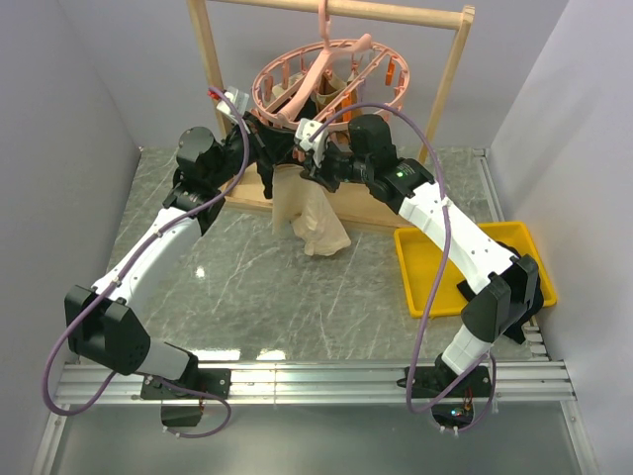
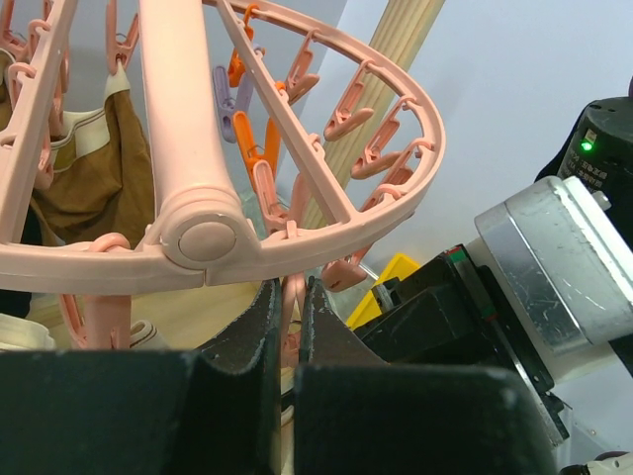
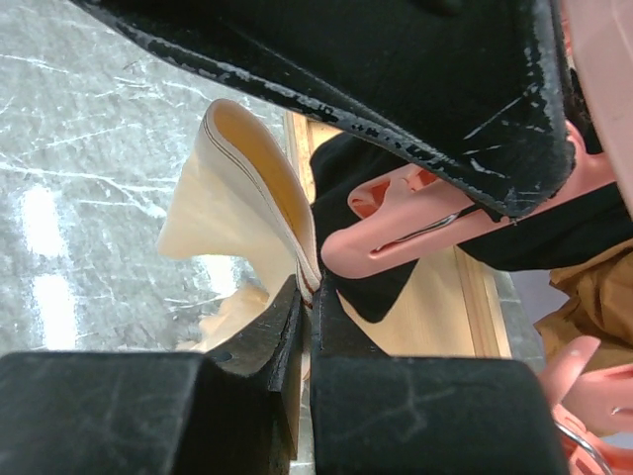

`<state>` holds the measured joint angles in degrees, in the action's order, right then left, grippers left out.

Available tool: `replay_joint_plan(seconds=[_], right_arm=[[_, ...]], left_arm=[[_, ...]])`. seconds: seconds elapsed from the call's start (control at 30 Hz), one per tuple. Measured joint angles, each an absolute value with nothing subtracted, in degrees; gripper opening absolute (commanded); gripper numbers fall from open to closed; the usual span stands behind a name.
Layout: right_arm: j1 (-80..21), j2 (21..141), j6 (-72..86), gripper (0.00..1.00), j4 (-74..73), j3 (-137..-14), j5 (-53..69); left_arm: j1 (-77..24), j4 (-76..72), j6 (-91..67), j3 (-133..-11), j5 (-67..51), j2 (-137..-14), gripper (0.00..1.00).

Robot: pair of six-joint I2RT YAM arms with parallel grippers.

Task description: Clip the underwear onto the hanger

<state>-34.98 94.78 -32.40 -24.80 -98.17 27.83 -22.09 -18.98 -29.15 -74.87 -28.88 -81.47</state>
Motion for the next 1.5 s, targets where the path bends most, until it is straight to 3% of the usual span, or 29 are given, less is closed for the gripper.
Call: replay_joint_plan(seconds=[1.5], right_arm=[[-33.5, 95.3, -33.4, 0.0, -26.3, -101.4, 29.9]], left_arm=[[-21.7, -19.2, -31.4, -75.5, -30.1, -82.6, 0.0]])
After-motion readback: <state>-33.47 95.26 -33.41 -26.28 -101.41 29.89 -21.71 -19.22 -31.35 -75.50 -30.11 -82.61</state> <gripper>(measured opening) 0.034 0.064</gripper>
